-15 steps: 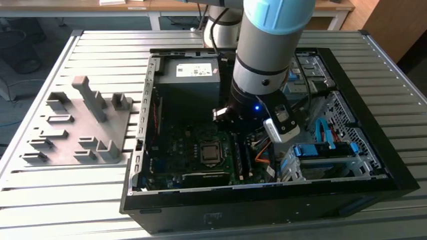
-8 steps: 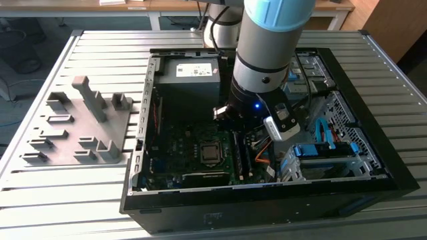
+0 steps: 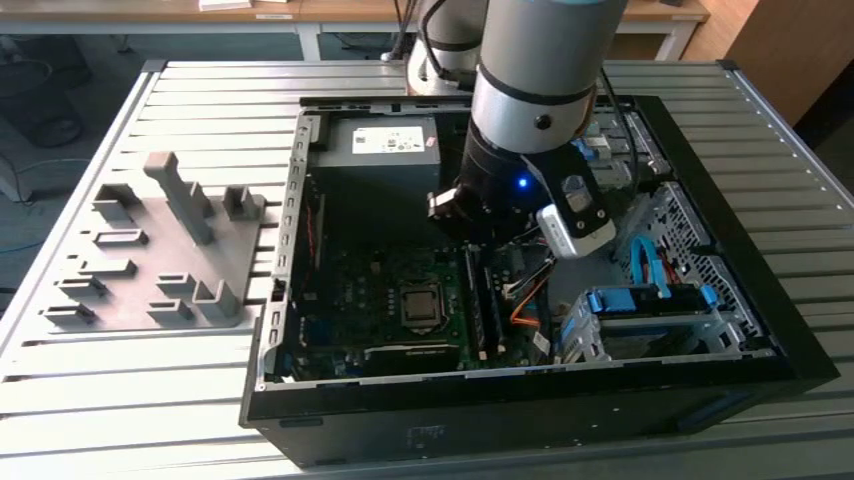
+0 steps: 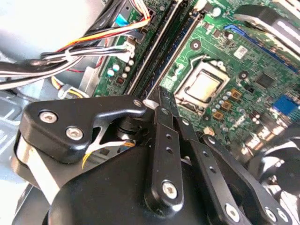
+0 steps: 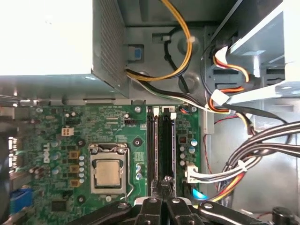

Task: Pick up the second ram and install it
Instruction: 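Insert the second ram into the second slot, then press down the second ram until it locks into place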

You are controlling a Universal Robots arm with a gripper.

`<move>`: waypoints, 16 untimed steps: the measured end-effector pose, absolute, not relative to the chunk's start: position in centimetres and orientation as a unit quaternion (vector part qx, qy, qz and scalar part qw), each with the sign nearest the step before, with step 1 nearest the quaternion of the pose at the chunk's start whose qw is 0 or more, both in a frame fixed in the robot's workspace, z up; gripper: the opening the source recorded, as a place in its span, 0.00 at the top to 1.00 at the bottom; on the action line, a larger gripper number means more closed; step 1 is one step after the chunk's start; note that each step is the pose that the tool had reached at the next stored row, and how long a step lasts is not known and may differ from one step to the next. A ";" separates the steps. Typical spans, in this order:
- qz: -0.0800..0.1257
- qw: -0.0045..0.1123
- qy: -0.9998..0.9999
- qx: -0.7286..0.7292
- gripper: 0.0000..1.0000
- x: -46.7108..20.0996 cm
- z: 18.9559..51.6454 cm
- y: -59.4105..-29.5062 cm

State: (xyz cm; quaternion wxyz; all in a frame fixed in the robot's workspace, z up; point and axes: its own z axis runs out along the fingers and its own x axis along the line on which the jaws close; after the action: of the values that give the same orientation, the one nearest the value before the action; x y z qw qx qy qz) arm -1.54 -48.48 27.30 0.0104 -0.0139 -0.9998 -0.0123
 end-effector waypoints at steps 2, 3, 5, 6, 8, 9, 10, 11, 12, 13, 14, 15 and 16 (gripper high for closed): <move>-0.012 0.010 -1.000 -0.014 0.90 -1.5 27.8 -48.5; -0.012 0.010 -1.000 -0.014 0.90 -1.5 27.9 -48.5; -0.012 0.010 -1.000 -0.014 0.90 -1.5 27.8 -48.5; -0.012 0.010 -1.000 -0.014 0.90 -1.5 27.8 -48.5; -0.012 0.010 -1.000 -0.014 0.90 -1.5 27.9 -48.5; -0.012 0.010 -1.000 -0.014 0.90 -1.5 27.9 -48.5; -0.012 0.010 -1.000 -0.014 0.90 -1.5 27.9 -48.5; -0.012 0.010 -1.000 -0.014 0.90 -1.5 27.9 -48.5; -0.012 0.010 -1.000 -0.014 0.90 -1.5 27.9 -48.5; -0.012 0.010 -1.000 -0.014 0.90 -1.5 27.9 -48.5; -0.012 0.010 -1.000 -0.014 0.90 -1.5 27.9 -48.5; -0.012 0.010 -1.000 -0.014 0.90 -1.5 27.9 -48.5; -0.012 0.010 -1.000 -0.014 0.90 -1.5 27.9 -48.5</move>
State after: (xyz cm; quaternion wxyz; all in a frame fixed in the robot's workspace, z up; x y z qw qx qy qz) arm -1.54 -48.48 27.88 0.0104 -0.0139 -0.9998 -0.0123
